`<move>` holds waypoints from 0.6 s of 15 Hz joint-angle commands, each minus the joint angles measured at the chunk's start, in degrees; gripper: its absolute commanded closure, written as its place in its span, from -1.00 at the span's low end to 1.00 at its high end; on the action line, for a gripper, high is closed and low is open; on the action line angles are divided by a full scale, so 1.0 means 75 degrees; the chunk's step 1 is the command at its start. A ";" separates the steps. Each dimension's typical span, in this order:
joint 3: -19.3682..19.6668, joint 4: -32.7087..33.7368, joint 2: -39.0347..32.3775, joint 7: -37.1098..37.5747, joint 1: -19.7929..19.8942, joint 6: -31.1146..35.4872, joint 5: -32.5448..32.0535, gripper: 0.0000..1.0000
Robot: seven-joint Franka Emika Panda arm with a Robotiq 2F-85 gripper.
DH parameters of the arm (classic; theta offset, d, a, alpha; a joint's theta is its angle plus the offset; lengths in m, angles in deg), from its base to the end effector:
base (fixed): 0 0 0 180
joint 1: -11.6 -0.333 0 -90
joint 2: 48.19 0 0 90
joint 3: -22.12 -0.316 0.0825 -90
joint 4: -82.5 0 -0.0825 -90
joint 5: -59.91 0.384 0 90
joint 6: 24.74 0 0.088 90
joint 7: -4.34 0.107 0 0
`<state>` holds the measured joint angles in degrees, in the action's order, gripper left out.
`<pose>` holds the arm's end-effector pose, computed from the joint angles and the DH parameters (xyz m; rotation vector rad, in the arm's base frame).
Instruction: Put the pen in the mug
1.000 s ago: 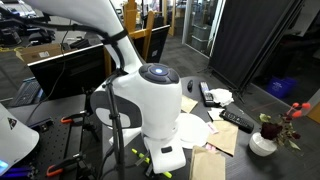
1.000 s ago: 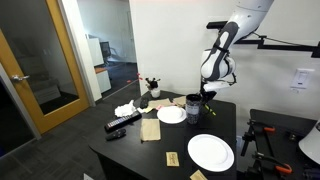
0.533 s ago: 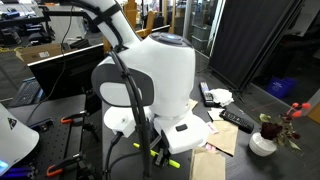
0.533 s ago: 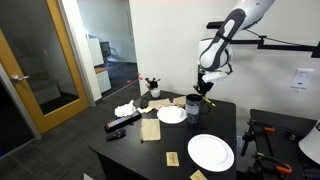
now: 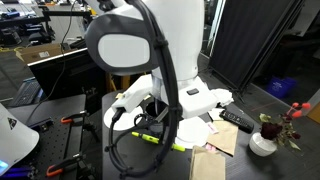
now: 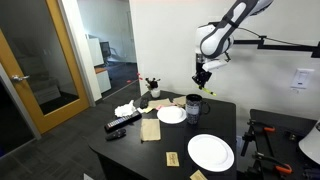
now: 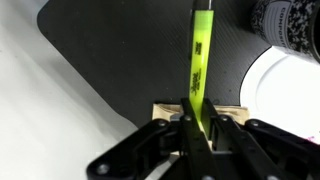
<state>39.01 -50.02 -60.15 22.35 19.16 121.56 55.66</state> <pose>0.4810 -0.2188 0.2610 2.8664 -1.0025 0.0504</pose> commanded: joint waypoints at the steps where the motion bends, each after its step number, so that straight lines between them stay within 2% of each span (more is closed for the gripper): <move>1: -0.0137 0.0042 0.0685 -0.0029 -0.0007 -0.0707 -0.0253 0.93; 9: -0.0808 0.0140 0.1639 -0.0233 -0.0030 -0.1768 -0.0119 0.93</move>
<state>34.52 -49.07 -50.97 22.31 19.01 111.99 54.33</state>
